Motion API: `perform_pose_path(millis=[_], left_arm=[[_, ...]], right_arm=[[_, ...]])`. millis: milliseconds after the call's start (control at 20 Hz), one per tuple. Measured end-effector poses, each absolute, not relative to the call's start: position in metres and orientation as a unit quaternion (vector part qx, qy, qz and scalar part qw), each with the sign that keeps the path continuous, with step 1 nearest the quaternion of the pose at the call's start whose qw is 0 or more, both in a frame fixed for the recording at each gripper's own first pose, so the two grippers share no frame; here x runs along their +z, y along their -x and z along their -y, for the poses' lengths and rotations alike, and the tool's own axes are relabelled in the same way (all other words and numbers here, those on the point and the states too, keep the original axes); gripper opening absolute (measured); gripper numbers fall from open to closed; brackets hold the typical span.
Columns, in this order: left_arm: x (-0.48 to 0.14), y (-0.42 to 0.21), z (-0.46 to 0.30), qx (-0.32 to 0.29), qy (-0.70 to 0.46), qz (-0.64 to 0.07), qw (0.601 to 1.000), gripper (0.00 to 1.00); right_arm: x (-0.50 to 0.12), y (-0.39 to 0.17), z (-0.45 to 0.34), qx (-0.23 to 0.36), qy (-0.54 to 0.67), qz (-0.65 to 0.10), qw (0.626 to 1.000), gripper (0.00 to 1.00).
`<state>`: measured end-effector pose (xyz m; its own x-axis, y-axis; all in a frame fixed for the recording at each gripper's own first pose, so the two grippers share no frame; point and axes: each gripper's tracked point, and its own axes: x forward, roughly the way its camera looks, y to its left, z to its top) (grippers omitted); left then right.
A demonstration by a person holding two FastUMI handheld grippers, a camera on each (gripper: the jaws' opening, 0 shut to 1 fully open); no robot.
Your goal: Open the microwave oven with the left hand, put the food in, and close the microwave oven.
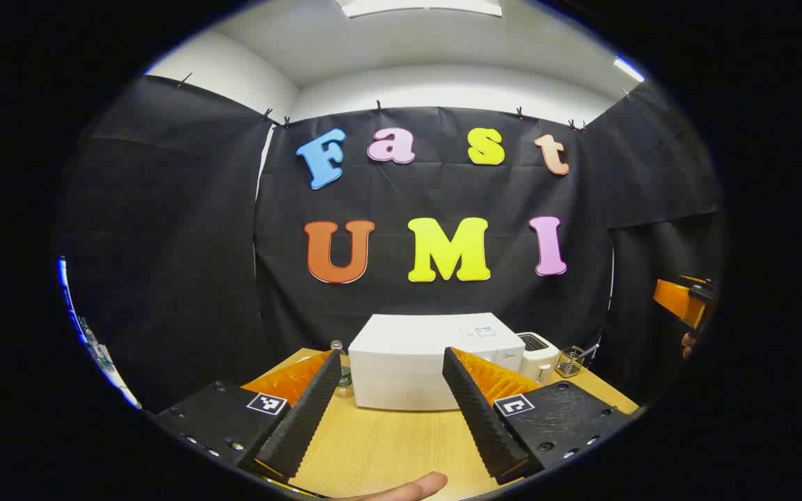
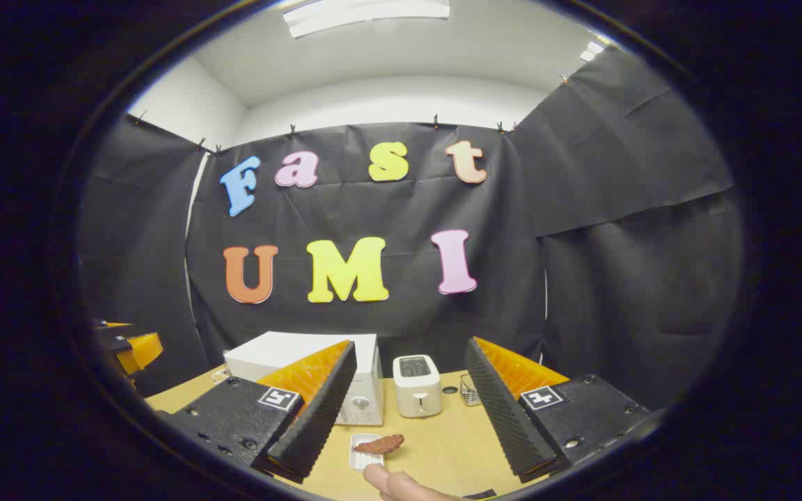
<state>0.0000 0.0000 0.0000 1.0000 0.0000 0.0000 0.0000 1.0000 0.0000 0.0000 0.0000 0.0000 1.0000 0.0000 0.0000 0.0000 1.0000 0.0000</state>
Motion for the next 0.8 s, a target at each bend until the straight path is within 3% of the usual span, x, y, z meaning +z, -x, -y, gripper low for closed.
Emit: perform_pose_path(millis=[50,800], left_arm=[[0.003,0.002,0.003,-0.005,0.0,0.003,1.0,0.92],[0.023,0.022,0.007,-0.004,0.004,0.034,0.999,0.92]], right_arm=[[0.004,0.0,0.004,-0.005,-0.001,0.002,1.0,1.0],[0.002,0.006,0.031,-0.03,0.015,0.009,0.999,1.0]])
